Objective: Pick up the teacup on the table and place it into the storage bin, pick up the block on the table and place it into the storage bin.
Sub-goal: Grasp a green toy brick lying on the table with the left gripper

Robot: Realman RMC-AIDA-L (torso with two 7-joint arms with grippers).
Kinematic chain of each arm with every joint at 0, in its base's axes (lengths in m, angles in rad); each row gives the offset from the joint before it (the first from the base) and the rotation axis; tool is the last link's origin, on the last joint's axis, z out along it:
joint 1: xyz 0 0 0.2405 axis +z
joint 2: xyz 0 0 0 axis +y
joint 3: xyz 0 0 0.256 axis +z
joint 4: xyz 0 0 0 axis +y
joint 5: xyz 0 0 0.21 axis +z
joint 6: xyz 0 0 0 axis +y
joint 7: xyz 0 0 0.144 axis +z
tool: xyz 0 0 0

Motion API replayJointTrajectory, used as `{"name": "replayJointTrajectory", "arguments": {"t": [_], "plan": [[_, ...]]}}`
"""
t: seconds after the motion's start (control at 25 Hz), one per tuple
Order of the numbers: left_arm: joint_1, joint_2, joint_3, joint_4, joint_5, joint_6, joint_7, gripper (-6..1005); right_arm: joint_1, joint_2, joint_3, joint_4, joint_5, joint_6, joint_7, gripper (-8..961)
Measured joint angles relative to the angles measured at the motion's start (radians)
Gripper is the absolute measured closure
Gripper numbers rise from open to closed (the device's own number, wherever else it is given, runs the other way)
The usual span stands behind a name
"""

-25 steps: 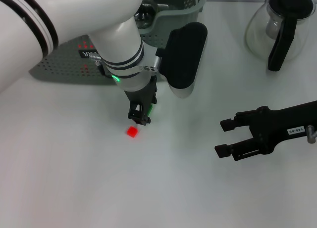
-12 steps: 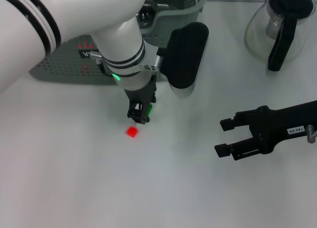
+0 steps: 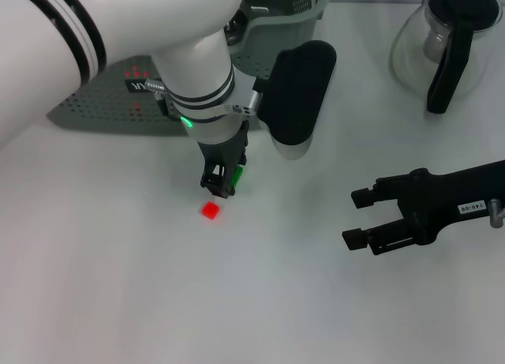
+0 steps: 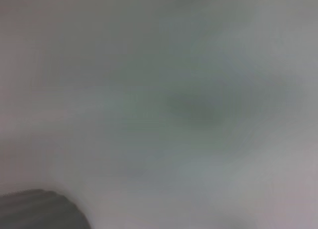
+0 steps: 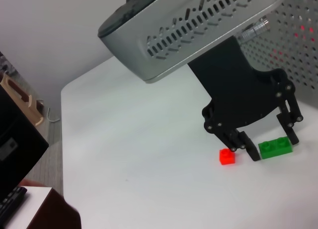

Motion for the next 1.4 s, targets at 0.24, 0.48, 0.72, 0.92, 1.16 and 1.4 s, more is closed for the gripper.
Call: {"name": "replayJointTrajectory", "arguments": {"t": [0.24, 0.48, 0.72, 0.92, 1.16, 1.4], "plan": [[-0.013, -0.002, 0.001, -0.007, 0.0, 0.01, 0.001, 519, -0.001, 0.0, 0.008, 0.0, -0.003, 0.0, -0.003, 71], [-0.016, -0.002, 0.013, -0.01, 0.0, 0.01, 0.0, 521, -0.003, 0.0, 0.008, 0.0, -0.003, 0.0, -0.007, 71], [-0.015, -0.002, 0.016, -0.01, 0.0, 0.009, -0.001, 523, -0.003, 0.0, 0.008, 0.003, -0.003, 0.0, -0.012, 71], [-0.017, -0.002, 0.016, -0.009, 0.0, 0.003, -0.002, 524, -0.003, 0.0, 0.008, 0.009, -0.003, 0.001, -0.015, 71], [-0.028, -0.002, 0.017, -0.027, 0.0, 0.001, -0.002, 523, -0.007, 0.0, 0.008, 0.009, -0.002, 0.002, -0.015, 71], [-0.034, -0.003, 0.025, -0.034, 0.0, 0.004, -0.003, 522, -0.009, 0.0, 0.008, 0.009, -0.001, 0.002, -0.017, 71]]}}
